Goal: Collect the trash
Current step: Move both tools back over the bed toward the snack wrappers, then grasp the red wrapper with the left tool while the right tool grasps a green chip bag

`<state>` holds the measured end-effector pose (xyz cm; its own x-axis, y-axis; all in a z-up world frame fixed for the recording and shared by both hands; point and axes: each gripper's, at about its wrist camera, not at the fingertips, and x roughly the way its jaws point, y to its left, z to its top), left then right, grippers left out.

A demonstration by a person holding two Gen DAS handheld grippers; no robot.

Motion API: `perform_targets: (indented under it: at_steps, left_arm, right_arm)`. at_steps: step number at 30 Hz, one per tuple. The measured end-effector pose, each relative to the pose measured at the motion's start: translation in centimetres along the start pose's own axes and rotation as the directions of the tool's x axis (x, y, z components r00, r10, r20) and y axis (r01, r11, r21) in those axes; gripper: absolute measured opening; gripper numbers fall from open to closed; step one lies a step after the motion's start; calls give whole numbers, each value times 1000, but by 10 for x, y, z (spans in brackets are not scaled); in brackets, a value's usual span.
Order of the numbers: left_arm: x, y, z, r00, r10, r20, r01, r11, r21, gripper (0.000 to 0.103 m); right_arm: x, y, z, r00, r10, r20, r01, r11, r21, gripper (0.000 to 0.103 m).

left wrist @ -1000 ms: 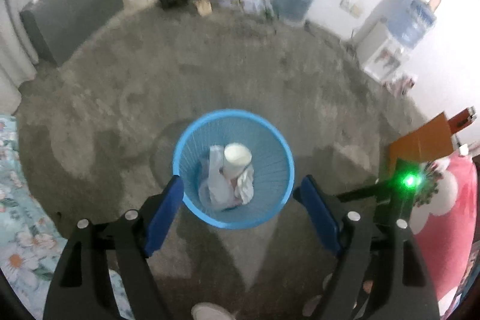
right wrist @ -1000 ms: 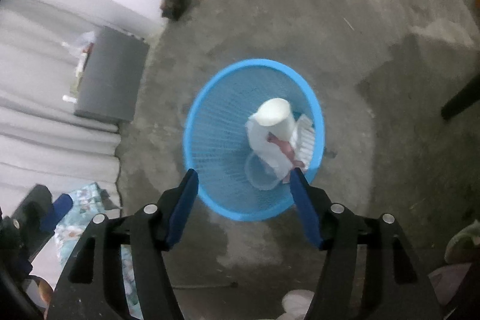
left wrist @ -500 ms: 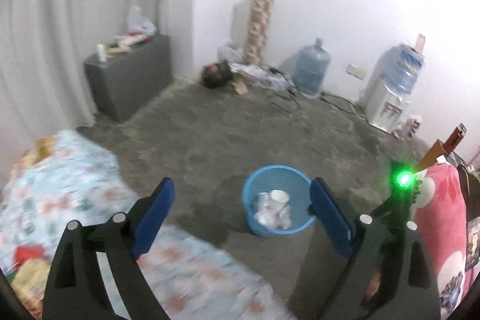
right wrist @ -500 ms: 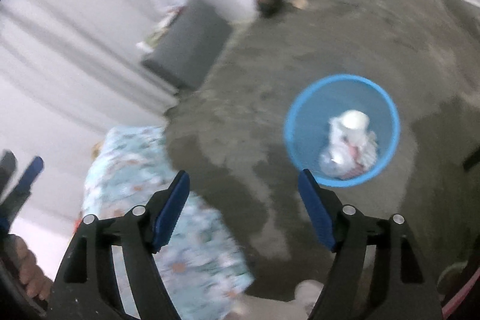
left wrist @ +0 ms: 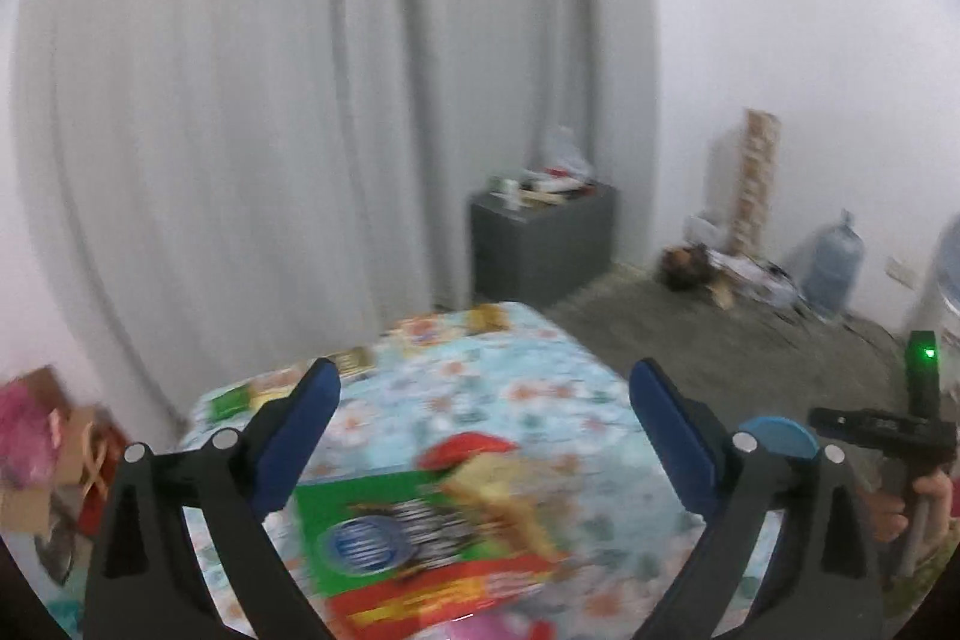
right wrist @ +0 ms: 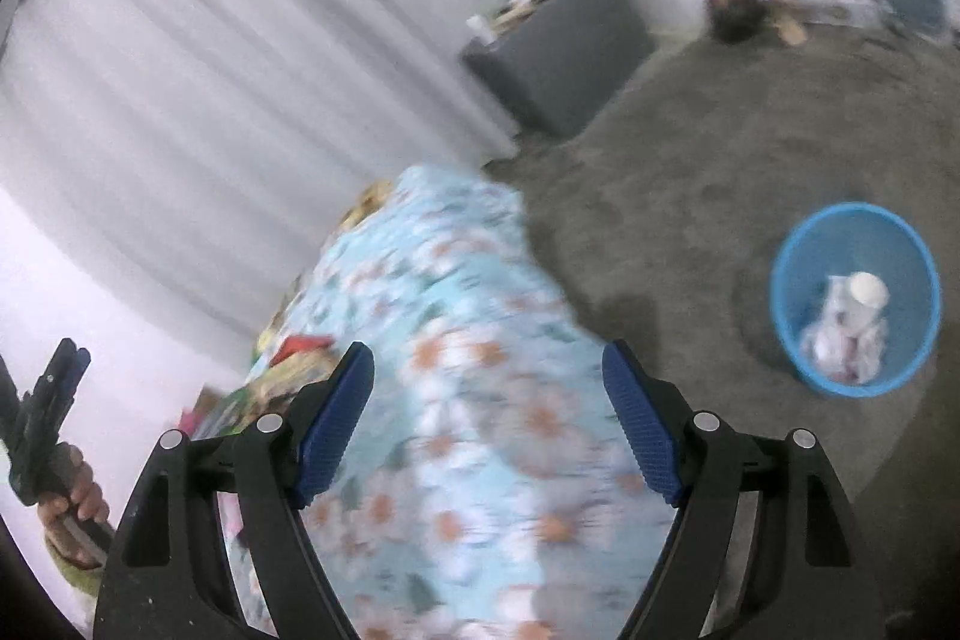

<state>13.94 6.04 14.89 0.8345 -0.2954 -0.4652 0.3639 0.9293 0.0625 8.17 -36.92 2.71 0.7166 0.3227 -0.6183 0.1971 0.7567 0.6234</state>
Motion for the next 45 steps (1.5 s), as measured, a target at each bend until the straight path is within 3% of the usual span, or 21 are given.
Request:
perform_targets:
  at_steps: [5,11,15,17,19,23,26,30,34,39,43,45]
  left_arm:
    - [1,38,-30,999,15,-45,-18,997,-72,95]
    - [17,41,-49,996,-40,-76,34,996,-86,95]
    - [39,45,-37,991,-92,-99,89,996,-31,95]
    - [54,46,-25,976,-151,-156,151,988,-13,95]
    - [83,43,-13,932,-243,-270,255,967,10,95]
    - [145,31,-5,864,-218,-454,283,956,80,82]
    - [195,27,-10,756,-248,-606,318,948,10,78]
    - [243,21,-25,616,-330,-715,367,924,-110,78]
    - [268,14,-36,572,-288,-768,334,937,-103,77]
    - [282,6,-46,555,-229,-800,323,945,-46,77]
    - [294,4,-54,535,-188,-823,302,953,-21,66]
    - [297,5,-55,535,-179,-826,290,957,-19,62]
  right_arm:
    - [24,51,-3,993,81,-85,-88,993,-80,75]
    - [58,86,-14,966,164,-202,-181,981,-72,75]
    - [90,100,-17,924,244,-293,-250,968,17,75]
    - [104,104,-17,906,276,-321,-269,961,67,72]
    - [118,106,-16,888,304,-345,-277,952,127,69]
    - [143,106,-18,862,330,-384,-257,939,229,64]
    - [157,106,-19,856,326,-402,-233,936,263,62]
    - [181,103,-21,840,336,-425,-207,924,322,59]
    - [201,103,-23,821,350,-451,-196,915,354,56]
    - [219,105,-26,800,373,-469,-195,902,385,53]
    - [227,106,-30,796,380,-471,-192,897,398,50]
    - [235,105,-32,792,389,-470,-189,889,417,48]
